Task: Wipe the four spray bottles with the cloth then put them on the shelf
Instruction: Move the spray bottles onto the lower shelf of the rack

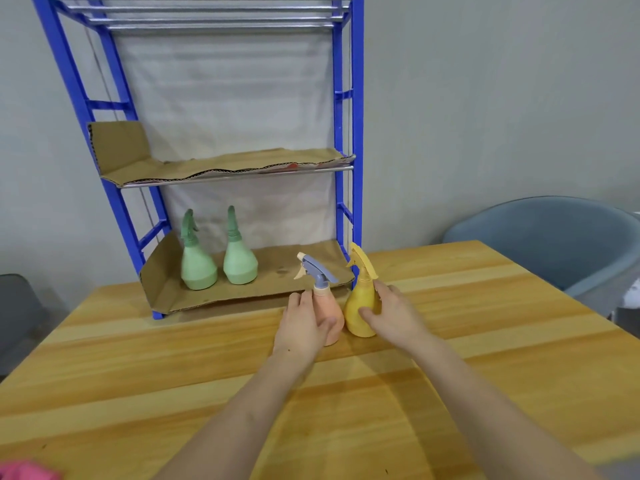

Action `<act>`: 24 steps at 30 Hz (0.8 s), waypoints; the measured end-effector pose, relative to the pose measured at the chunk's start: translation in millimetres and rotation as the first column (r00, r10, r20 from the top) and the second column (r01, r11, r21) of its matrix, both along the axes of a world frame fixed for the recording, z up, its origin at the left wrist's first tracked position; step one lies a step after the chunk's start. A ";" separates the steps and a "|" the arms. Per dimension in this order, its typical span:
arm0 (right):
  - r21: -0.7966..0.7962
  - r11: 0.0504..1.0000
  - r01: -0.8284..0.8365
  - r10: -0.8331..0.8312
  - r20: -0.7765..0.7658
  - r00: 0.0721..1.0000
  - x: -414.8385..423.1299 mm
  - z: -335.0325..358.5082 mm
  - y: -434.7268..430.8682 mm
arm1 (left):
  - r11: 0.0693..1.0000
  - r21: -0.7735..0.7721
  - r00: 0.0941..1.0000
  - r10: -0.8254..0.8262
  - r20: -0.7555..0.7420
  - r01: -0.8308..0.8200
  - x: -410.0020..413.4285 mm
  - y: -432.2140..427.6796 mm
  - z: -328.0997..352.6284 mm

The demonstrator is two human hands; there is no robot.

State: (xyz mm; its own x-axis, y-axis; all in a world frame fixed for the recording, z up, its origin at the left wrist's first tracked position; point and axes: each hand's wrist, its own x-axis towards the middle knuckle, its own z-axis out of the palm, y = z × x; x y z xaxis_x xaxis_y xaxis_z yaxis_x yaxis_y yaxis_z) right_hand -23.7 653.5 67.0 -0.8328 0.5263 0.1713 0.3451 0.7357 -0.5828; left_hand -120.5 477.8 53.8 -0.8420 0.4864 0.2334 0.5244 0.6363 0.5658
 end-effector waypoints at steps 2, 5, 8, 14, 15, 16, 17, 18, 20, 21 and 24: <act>-0.004 1.000 0.014 -0.013 0.007 1.000 1.5 -0.7 -8.5 | 0.999 0.034 0.998 -0.036 0.051 0.034 -5.7 -11.2 2.9; 0.000 1.000 0.012 -0.012 -0.004 1.000 4.2 -2.4 -24.9 | 0.996 0.074 0.992 -0.058 0.116 0.049 -12.5 -35.7 5.8; 0.034 0.999 -0.011 0.011 0.003 1.000 4.7 -1.8 -47.9 | 0.998 0.049 0.990 -0.056 0.128 0.050 -16.0 -64.0 5.5; 0.102 0.993 -0.056 0.052 0.039 0.998 3.4 -5.5 -98.9 | 0.998 0.044 0.991 -0.044 0.124 0.039 -14.9 -119.2 -4.4; 0.096 0.994 -0.060 0.057 0.031 0.998 2.8 -5.5 -105.0 | 0.998 0.051 0.991 -0.032 0.132 0.025 -13.9 -124.8 -6.3; 0.090 0.994 -0.062 0.061 0.019 0.998 1.9 -5.6 -109.9 | 0.998 0.056 0.991 -0.016 0.135 0.009 -12.7 -128.1 -7.9; 0.077 0.995 -0.064 0.063 0.009 0.998 1.5 -6.2 -114.3 | 0.998 0.061 0.992 -0.002 0.130 -0.006 -11.2 -129.5 -9.3; 0.050 0.996 -0.069 0.069 -0.013 0.998 0.8 -7.3 -117.6 | 0.997 0.074 0.993 0.014 0.121 -0.023 -9.1 -129.3 -9.1; -0.048 0.995 -0.090 0.087 -0.062 0.994 0.8 -11.0 -122.2 | 0.991 0.118 0.993 0.058 0.101 -0.070 -4.0 -124.8 -9.3; -0.093 0.991 -0.100 0.093 -0.077 0.993 1.5 -12.5 -124.1 | 0.986 0.133 0.992 0.087 0.090 -0.099 -0.5 -121.7 -9.6; -0.154 0.983 -0.098 0.078 -0.130 0.988 0.8 -15.4 -128.6 | 0.974 0.134 0.983 0.173 0.064 -0.180 5.8 -115.6 -11.5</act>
